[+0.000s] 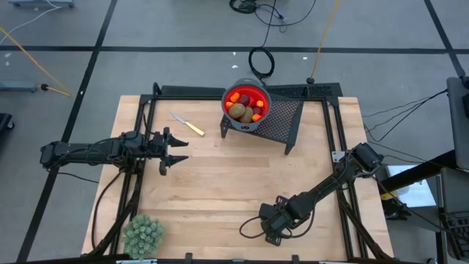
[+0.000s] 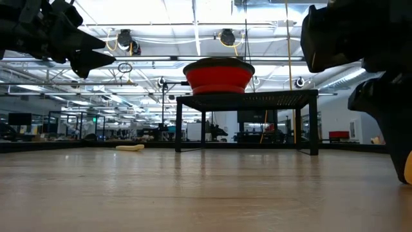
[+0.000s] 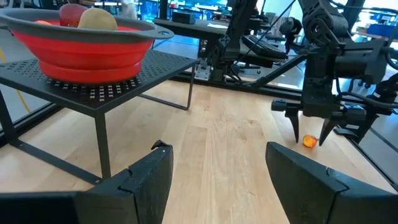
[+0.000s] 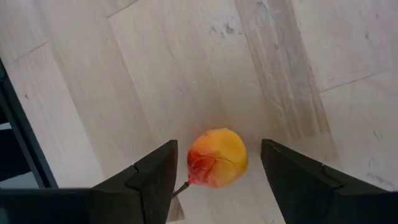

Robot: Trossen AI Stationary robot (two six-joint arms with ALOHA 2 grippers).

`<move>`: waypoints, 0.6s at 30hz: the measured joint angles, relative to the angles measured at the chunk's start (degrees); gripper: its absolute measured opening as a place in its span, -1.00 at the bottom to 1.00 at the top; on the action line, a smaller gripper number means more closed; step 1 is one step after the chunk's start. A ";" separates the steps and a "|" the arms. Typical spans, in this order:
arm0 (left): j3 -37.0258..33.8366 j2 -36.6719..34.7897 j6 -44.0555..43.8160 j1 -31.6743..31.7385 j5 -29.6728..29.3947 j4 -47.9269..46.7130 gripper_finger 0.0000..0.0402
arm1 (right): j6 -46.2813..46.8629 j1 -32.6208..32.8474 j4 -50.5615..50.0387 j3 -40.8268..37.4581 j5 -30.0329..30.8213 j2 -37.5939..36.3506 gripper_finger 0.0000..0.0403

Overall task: Pick & Place Fruit
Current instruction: Put the pear into the strainer bowl on the shelf

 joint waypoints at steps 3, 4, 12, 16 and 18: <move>0.00 -0.02 0.13 0.00 0.00 -0.32 0.27 | 0.04 0.13 -0.25 0.00 -0.36 0.01 0.03; 0.00 0.00 0.24 0.00 0.01 -0.43 0.27 | 0.04 0.13 -0.29 0.00 -0.55 0.01 0.00; 0.00 0.00 2.99 0.00 0.01 -0.57 0.27 | 0.17 0.11 -0.55 -0.07 -1.18 0.03 -0.25; 0.00 0.00 3.01 0.00 0.01 -0.56 0.27 | 0.18 0.06 -0.53 -0.12 -1.40 -0.19 -0.35; 0.00 -0.01 2.92 0.00 0.01 -0.55 0.27 | 0.20 0.06 -0.44 -0.21 -1.50 -0.63 -0.37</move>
